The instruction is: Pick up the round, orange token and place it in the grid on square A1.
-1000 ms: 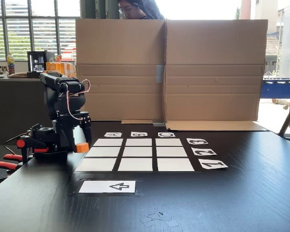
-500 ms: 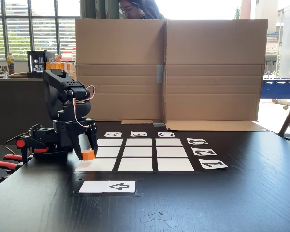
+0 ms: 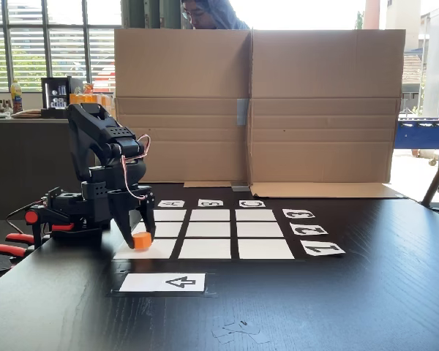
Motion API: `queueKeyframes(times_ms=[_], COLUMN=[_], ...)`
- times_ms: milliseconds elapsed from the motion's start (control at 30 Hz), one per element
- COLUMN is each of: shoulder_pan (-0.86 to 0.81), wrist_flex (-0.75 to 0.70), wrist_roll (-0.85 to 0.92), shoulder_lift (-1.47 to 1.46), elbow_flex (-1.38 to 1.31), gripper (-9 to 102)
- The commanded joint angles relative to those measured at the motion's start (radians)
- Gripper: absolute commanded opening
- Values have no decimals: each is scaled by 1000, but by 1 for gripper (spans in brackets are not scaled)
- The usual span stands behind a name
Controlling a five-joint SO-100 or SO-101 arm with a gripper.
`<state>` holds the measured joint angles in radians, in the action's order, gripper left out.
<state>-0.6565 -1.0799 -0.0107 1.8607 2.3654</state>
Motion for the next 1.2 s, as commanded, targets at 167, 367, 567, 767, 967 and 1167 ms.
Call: queueKeyframes(times_ms=[167,367,567,767,967,1167], shoulder_pan=[21,17,12,-12,-52,-110], wrist_flex=[8,9,14,37,52,49], wrist_roll=[-9,-9,-15,-18,-15,-18], shoulder_lift=[-3,-15,-25,-26,-8,81], elbow_flex=[-15,-11,-9,-3,-3,-40], gripper=[12,13,18,27,33,34])
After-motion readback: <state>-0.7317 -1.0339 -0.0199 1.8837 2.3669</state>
